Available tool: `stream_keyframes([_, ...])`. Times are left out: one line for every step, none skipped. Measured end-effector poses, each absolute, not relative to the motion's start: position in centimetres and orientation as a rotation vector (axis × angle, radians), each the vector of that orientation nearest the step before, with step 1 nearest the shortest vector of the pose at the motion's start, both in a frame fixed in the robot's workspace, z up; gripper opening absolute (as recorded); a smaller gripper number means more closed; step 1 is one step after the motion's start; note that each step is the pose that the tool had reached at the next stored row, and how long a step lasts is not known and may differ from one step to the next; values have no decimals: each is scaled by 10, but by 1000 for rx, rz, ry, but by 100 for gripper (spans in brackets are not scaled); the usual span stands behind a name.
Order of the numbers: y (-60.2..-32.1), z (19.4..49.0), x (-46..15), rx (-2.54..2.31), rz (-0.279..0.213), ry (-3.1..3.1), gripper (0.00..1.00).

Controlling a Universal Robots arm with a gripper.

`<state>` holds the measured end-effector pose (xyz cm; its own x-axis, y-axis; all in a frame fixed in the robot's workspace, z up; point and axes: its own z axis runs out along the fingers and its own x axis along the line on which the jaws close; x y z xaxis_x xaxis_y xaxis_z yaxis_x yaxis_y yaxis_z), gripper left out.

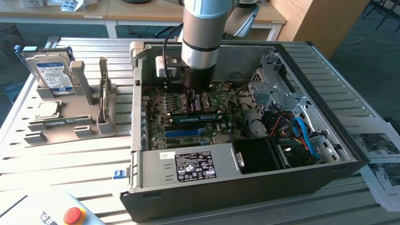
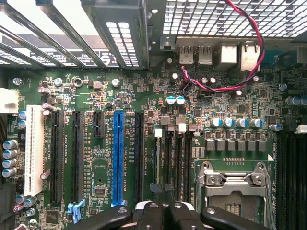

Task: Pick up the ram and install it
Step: 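Press down the ram until it locks into place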

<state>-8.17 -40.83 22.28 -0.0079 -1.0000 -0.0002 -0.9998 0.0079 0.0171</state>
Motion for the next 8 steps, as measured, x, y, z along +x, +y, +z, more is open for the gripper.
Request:
stream_keyframes([-408, 223, -82, 2204, -19, -2222, 10])
stream_keyframes([-408, 223, -82, 2204, -19, -2222, 10])
stream_keyframes([-408, 223, -82, 2204, -19, -2222, 10])
stream_keyframes([-408, 223, -82, 2204, -19, -2222, 10])
stream_keyframes([-408, 224, -82, 2205, -19, -2223, 10])
stream_keyframes([-408, 225, -82, 2205, -19, -2222, 10])
stream_keyframes([-408, 228, -82, 2204, -19, -2222, 10])
stream_keyframes([-408, 230, -82, 2204, -19, -2222, 10])
